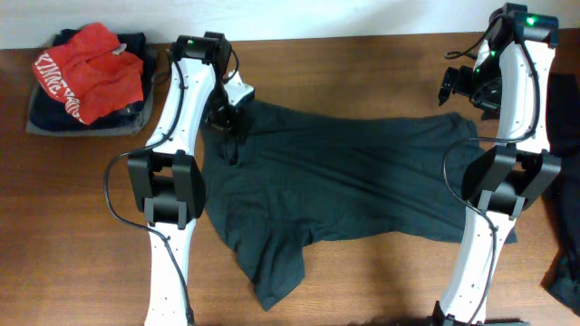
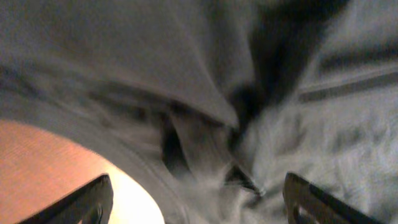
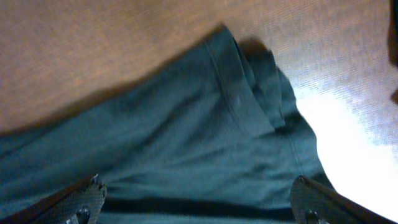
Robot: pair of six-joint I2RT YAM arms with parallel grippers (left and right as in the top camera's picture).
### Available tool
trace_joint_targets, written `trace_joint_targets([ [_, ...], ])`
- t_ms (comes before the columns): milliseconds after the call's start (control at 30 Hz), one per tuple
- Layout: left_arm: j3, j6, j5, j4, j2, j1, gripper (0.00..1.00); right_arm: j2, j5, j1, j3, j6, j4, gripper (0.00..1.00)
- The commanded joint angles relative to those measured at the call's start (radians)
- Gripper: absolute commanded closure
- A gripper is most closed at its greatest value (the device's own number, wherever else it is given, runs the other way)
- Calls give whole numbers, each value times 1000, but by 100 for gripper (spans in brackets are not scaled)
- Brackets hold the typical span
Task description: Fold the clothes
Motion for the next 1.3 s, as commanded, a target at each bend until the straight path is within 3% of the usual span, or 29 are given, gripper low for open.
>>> trace_joint_targets([
  [0,1,-148,-7,84,-19,-5,13,6,-24,0,0,4,37,0],
  [233,0,-198,-7,128,-19,-10,13,26,-26,0,0,-49,139,9],
  [433,0,-197,-8,130,-19,-10,7,66,-23,-2,-1,-238,140,2],
  [600,0,-197,-8,147,-19,-10,2,103,-29,-8,-10,-243,140,1],
  [1267,0,-197,-7,148,-19,-10,2,126,-37,-27,-163,-285,256,1],
])
